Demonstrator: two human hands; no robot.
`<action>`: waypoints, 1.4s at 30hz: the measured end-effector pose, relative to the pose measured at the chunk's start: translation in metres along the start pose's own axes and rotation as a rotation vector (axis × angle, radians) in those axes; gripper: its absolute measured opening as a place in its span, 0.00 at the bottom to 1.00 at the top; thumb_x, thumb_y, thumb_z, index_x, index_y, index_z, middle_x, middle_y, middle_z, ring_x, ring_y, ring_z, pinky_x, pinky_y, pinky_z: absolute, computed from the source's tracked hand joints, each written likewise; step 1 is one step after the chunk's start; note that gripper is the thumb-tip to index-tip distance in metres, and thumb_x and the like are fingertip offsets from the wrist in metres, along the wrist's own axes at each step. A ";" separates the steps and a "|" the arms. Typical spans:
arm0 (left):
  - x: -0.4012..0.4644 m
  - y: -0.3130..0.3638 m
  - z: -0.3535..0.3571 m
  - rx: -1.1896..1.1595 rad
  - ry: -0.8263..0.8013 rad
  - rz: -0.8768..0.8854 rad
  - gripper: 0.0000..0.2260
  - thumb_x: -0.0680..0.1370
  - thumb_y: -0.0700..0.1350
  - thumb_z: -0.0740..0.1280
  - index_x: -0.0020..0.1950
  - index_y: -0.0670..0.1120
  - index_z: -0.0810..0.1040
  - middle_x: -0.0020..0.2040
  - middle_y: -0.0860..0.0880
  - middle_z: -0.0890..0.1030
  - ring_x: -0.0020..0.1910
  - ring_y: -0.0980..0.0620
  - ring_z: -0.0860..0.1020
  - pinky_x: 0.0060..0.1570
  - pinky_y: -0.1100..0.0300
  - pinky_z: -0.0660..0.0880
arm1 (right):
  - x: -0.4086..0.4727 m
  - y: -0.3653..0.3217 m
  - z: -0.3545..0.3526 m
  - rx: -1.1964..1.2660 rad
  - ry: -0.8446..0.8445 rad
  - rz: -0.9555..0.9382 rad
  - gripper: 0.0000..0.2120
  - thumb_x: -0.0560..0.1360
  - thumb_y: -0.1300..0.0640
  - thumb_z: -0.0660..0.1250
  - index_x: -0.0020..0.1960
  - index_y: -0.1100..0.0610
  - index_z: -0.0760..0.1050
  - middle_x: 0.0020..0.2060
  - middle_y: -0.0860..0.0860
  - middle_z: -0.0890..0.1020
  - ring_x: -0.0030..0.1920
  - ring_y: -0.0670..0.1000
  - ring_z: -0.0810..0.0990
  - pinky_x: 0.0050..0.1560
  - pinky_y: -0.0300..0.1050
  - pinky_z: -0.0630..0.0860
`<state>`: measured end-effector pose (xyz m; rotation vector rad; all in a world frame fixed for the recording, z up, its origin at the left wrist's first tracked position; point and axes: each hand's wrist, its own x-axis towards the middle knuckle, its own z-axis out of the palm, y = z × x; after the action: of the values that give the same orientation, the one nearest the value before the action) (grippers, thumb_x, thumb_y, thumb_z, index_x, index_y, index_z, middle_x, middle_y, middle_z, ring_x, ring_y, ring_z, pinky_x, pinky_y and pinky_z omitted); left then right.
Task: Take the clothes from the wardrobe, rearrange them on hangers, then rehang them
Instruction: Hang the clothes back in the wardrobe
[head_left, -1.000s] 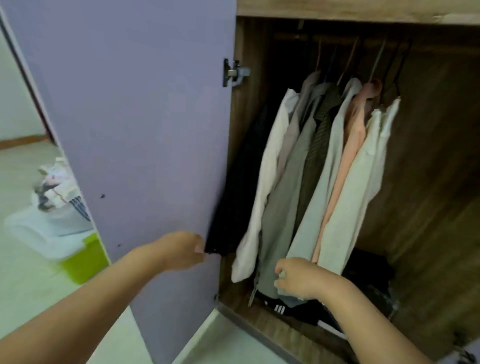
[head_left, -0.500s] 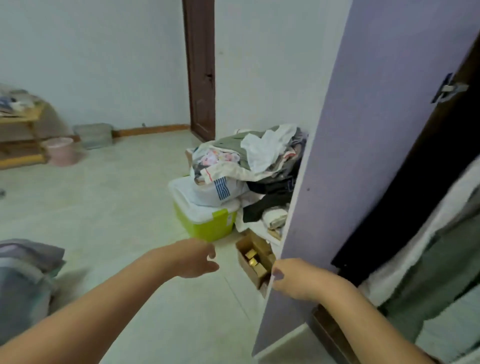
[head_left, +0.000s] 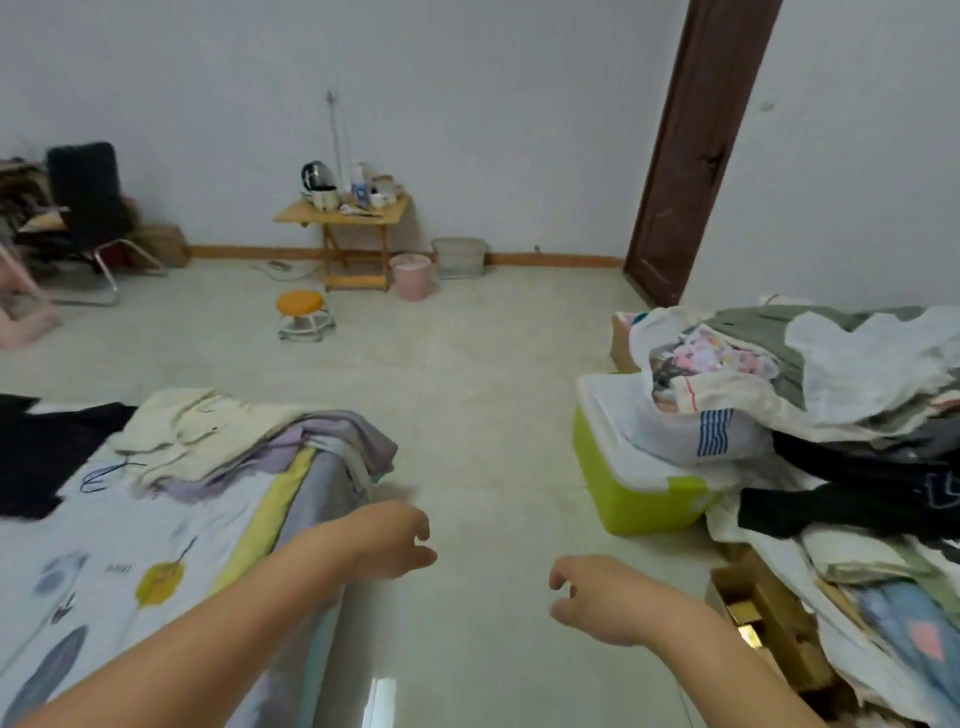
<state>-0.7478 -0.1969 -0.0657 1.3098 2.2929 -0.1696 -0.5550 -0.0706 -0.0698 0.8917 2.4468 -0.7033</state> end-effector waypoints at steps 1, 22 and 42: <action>0.001 -0.012 -0.002 -0.015 0.000 -0.027 0.16 0.79 0.51 0.60 0.62 0.45 0.74 0.62 0.46 0.76 0.61 0.47 0.73 0.57 0.59 0.68 | 0.014 -0.008 -0.003 -0.022 -0.016 -0.022 0.20 0.78 0.50 0.59 0.68 0.53 0.67 0.66 0.52 0.71 0.63 0.52 0.73 0.57 0.40 0.69; 0.057 -0.192 -0.002 -0.592 0.123 -0.622 0.13 0.80 0.48 0.58 0.59 0.44 0.75 0.59 0.45 0.75 0.56 0.49 0.74 0.50 0.61 0.69 | 0.278 -0.172 -0.077 -0.477 -0.250 -0.513 0.18 0.78 0.50 0.59 0.66 0.54 0.68 0.62 0.53 0.74 0.60 0.53 0.74 0.57 0.42 0.70; 0.152 -0.505 -0.001 -0.869 0.273 -0.932 0.12 0.79 0.45 0.57 0.60 0.45 0.74 0.61 0.48 0.75 0.58 0.50 0.74 0.54 0.62 0.69 | 0.520 -0.447 -0.029 -0.456 -0.394 -0.591 0.15 0.77 0.56 0.55 0.63 0.51 0.68 0.64 0.52 0.73 0.61 0.51 0.73 0.49 0.38 0.65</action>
<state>-1.2346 -0.3471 -0.2024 -0.2010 2.5317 0.6645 -1.2286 -0.1111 -0.1973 -0.1457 2.3464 -0.4128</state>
